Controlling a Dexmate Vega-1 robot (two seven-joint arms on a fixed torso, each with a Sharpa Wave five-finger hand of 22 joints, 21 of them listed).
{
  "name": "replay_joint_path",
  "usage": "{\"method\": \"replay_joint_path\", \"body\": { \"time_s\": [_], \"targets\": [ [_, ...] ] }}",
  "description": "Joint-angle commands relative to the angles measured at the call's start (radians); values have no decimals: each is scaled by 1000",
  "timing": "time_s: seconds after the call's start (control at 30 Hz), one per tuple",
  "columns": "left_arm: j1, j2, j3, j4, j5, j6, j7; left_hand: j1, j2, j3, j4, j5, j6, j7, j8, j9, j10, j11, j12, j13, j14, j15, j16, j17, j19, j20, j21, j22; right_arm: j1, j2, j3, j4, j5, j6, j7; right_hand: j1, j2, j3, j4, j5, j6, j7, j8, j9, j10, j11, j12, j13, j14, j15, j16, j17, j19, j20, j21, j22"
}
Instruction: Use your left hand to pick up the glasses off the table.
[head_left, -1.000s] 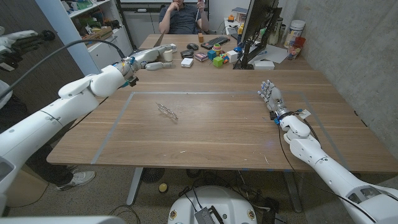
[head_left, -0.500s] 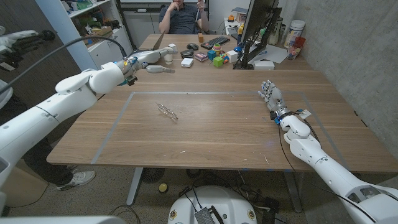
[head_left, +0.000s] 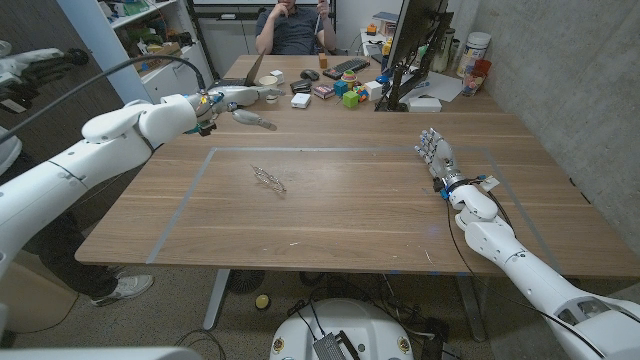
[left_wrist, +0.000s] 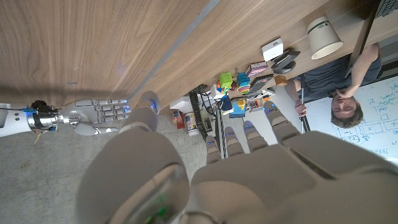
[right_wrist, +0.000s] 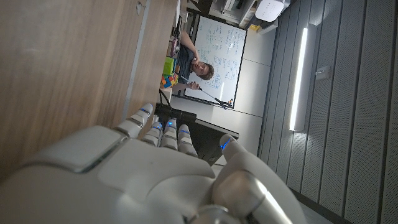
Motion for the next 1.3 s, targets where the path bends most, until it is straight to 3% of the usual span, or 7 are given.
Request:
{"method": "replay_joint_path", "body": {
  "time_s": [0.03, 0.23, 0.63, 1.3],
  "targets": [
    [-57, 3, 38, 15, 23, -10, -138, 11, -12, -12, 2, 11, -1, 6, -3, 4, 3, 10, -1, 2, -4, 7, 1, 6, 6, 3, -6, -1, 13, 10, -8, 13, -8, -8, -6, -12, 60, 9, 0, 6, 4, 4, 8, 3, 1, 4, 7, 2, -2, 5, 6, 2, 10, -1, 5, 4],
    [-80, -3, 56, 26, 27, -22, -191, 23, -15, -22, 2, 17, -9, 12, -6, 5, 4, 12, -1, 2, -2, 10, 1, 6, 12, 9, -6, -1, 20, 16, -10, 23, -8, -7, -7, -13, 60, 9, 1, 6, 3, 4, 7, 3, 0, 5, 7, 2, -2, 6, 6, 2, 10, 0, 5, 4],
    [-109, -30, 91, 59, 50, -39, -241, 52, -12, -38, 4, 29, -13, 21, -7, 5, 9, 12, 1, 3, 9, 8, 4, 6, 32, -8, -4, -1, 17, 18, -8, 21, -11, -4, -19, -13, 60, 9, 0, 6, 3, 3, 7, 3, 0, 4, 7, 2, 0, 6, 7, 2, 11, 0, 5, 4],
    [-186, -83, 176, 128, 115, -88, -351, 116, -1, -56, 6, 52, 0, 48, -3, 7, 16, 15, 2, 4, 19, 6, 3, 5, 27, -11, -16, 0, 33, 33, -16, 44, -19, -5, -26, -14, 59, 9, 0, 6, 3, 3, 7, 3, 0, 2, 6, 2, 3, 7, 7, 2, 13, 2, 5, 4]
  ]
}}
